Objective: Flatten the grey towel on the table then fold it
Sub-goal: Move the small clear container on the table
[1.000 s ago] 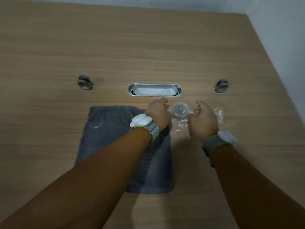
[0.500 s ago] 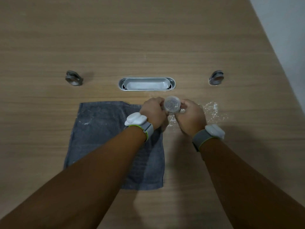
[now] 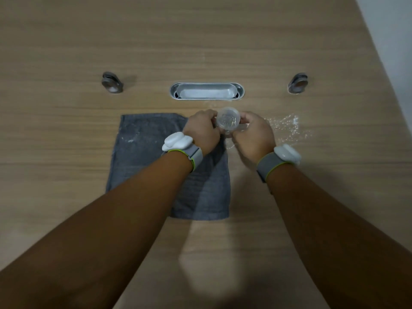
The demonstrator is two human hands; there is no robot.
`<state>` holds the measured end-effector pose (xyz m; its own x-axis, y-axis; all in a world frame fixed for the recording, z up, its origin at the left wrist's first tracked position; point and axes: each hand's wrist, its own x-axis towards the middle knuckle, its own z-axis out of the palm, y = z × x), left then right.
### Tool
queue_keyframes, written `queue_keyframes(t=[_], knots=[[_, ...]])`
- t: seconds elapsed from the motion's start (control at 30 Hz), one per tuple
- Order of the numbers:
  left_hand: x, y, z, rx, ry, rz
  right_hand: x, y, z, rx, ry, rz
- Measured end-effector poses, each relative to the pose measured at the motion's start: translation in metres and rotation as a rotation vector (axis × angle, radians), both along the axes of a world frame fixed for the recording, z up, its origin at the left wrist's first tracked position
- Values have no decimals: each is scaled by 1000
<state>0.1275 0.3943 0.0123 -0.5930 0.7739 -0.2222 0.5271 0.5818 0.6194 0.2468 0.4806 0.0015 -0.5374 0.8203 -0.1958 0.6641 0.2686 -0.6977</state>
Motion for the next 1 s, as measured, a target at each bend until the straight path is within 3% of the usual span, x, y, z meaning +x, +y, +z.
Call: queue_keyframes(t=[0.33, 0.6, 1.0], knots=[[-52, -83, 17, 24, 26, 83, -58, -70, 13, 35, 23, 114], [-138, -173, 21, 0, 72, 202, -153, -155, 22, 48, 57, 213], [-208, -250, -5, -80, 23, 271, -233, -229, -6, 41, -82, 291]])
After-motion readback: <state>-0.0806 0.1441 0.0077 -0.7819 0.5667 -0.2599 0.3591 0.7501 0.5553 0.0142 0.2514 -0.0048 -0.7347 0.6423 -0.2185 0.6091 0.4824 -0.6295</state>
